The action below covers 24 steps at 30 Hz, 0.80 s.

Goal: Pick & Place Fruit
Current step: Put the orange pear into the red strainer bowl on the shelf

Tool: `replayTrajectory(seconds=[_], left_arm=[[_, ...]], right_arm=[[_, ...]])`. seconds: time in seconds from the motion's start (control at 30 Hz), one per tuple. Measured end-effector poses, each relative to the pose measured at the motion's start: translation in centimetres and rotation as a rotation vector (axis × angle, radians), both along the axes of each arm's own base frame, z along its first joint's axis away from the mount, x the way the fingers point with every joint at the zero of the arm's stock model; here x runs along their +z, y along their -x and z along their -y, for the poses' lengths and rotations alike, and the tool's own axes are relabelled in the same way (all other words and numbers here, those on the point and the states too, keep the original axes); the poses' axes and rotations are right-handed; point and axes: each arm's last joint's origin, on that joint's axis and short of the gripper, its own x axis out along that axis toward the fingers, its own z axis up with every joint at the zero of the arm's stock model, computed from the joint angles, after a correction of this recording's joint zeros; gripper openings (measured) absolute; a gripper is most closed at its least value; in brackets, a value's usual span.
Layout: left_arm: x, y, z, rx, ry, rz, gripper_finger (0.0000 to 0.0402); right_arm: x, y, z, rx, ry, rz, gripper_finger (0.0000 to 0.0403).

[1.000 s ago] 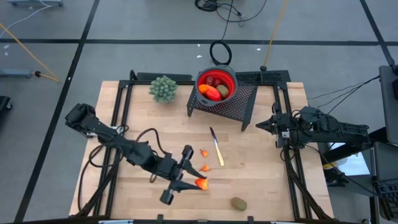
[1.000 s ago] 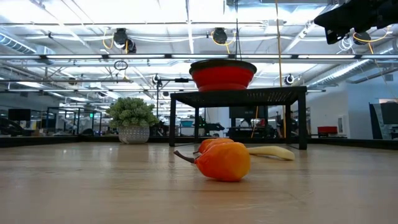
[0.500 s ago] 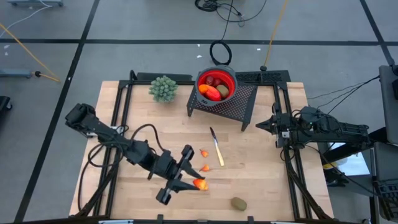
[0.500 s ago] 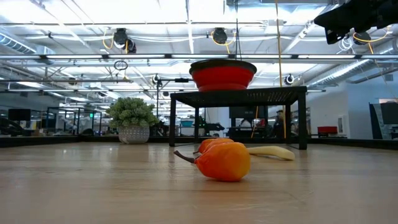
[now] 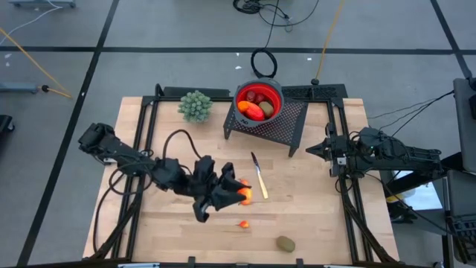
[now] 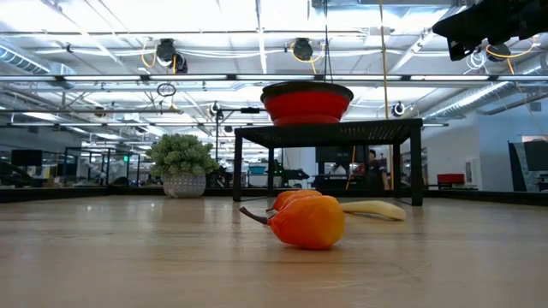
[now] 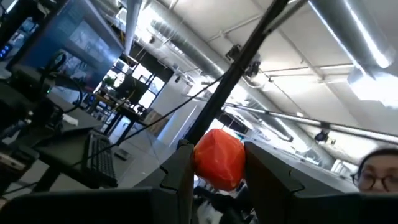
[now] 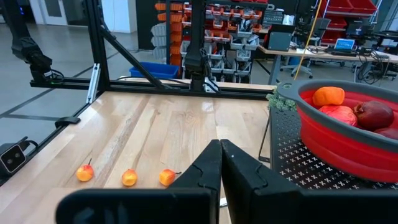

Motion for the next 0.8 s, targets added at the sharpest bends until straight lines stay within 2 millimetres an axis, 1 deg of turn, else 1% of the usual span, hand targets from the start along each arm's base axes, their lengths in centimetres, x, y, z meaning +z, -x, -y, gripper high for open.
replayTrajectory(seconds=[0.27,0.5,0.57,0.67,0.8], left_arm=[[0.3,-0.1,-0.7,-0.014,0.131,0.004,0.012],[0.2,-0.2,-0.8,-0.012,0.174,-0.014,0.012],[-0.1,-0.3,-0.7,0.002,0.175,-0.047,0.012],[-1.0,-0.7,-0.9,0.078,0.165,-0.144,0.012],[-2.3,-1.5,-1.8,0.156,0.182,-0.284,0.012]], right_arm=[[0.0,0.0,0.0,0.0,-0.002,0.0,0.0004],[0.0,0.0,0.0,0.0,-0.002,0.0,0.0004],[0.0,0.0,0.0,0.0,-0.002,0.0,0.0004],[0.0,0.0,0.0,0.0,-0.002,0.0,0.0004],[0.0,0.0,0.0,0.0,-0.003,0.0,0.0004]])
